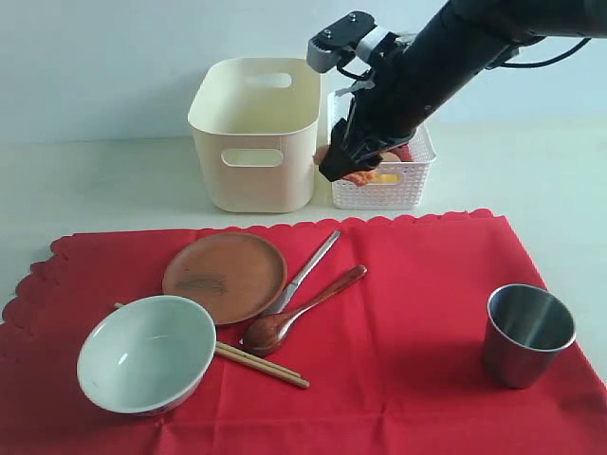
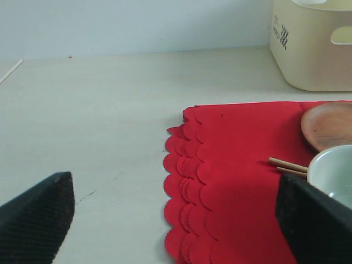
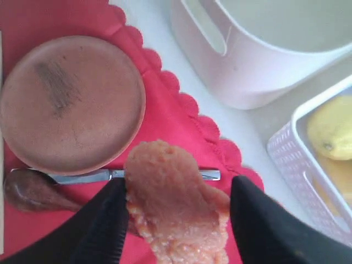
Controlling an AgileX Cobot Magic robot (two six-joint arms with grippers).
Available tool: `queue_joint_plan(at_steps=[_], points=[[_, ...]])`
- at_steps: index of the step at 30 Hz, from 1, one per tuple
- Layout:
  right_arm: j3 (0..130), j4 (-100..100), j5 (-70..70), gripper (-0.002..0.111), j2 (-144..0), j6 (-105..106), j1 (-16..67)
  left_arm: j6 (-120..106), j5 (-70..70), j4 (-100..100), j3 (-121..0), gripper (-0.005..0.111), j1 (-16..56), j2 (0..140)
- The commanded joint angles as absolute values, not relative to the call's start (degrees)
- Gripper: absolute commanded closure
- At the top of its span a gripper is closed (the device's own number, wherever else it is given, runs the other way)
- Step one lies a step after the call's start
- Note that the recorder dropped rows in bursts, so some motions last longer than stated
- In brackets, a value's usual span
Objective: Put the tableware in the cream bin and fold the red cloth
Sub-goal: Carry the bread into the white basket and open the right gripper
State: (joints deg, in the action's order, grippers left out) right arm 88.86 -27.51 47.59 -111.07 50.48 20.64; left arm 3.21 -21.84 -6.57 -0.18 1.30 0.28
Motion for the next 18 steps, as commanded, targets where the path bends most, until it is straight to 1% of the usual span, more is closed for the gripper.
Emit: queue_joint_plan(at_steps=[1,6,11,15,18], points=[[89.6,-36.0,47.0,0.108,-110.5,55.7,17.9,3.2,-21.2,-6.7,0.0,0.013,1.1,0.0],[92.4,-46.5,48.8,0.108,-110.7,58.1,13.2,3.2,-21.2,-6.7,0.0,0.013,1.1,0.0],[93.1,-51.4,48.4,0.108,-110.8,61.8,10.6,3.2,-21.2,-6.7,0.0,0.013,1.1,0.0],[93.1,-52.2,44.6,0.108,-111.1,62.9,9.0,3.2,-21.2,-6.7,0.0,0.013,1.1,0.0],[93.3,-52.1,38.7,0.108,-112.9,63.0,8.9,3.2,-21.2,-6.7,0.0,0.013,1.1,0.0]])
